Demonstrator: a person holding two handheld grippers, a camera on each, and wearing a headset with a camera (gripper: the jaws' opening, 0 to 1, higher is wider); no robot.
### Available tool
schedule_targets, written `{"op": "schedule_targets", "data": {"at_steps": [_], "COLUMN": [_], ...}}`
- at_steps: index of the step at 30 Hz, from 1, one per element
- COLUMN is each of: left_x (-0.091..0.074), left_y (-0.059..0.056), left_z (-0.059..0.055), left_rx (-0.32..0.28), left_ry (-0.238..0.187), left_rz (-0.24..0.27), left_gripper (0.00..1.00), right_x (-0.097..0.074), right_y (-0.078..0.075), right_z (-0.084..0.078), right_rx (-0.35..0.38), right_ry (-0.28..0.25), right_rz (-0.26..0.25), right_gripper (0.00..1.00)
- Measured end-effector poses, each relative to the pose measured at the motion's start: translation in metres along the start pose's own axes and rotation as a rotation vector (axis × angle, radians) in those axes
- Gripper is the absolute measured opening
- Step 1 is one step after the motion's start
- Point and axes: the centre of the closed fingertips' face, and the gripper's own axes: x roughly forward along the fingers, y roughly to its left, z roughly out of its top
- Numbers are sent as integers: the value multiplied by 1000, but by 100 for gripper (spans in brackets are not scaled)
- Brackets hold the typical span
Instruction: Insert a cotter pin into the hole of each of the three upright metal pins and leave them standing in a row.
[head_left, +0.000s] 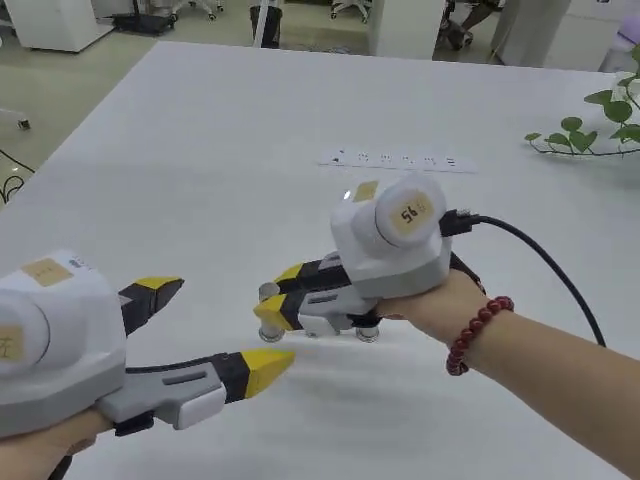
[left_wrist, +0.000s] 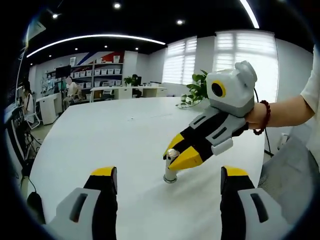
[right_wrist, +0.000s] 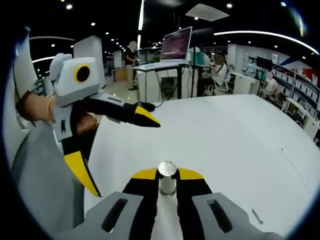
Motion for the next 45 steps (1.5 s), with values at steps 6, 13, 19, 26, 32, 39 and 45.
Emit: {"op": "schedule_targets", "data": {"at_steps": [6, 13, 19, 26, 32, 39, 45], "left_x": [3, 7, 9, 10, 10, 12, 13], "left_y": [-8, -13, -16, -20, -24, -28, -29], "left_z": [1, 0, 3, 2, 2, 1, -2], "left_rx": [11, 21, 21, 31, 38, 47, 54], "left_ry": [7, 13, 0, 10, 16, 24, 32], "left_rz": [-17, -33, -41, -47, -54, -61, -74], "left_gripper": [85, 84, 85, 85, 85, 84, 84], "right_x": [-15, -30, -39, -46, -49, -49, -48], "right_y": [-2, -8, -12, -13, -14, -12, -12], "right_z": [-15, -26, -39, -53, -61, -71, -73], "right_rx": [15, 29, 44, 54, 65, 69, 77], "right_ry": [12, 14, 22, 35, 44, 56, 52], "right_rz": [-23, -58, -82, -98, -114, -120, -125], "right_gripper": [13, 13, 13, 13, 13, 13, 13]}}
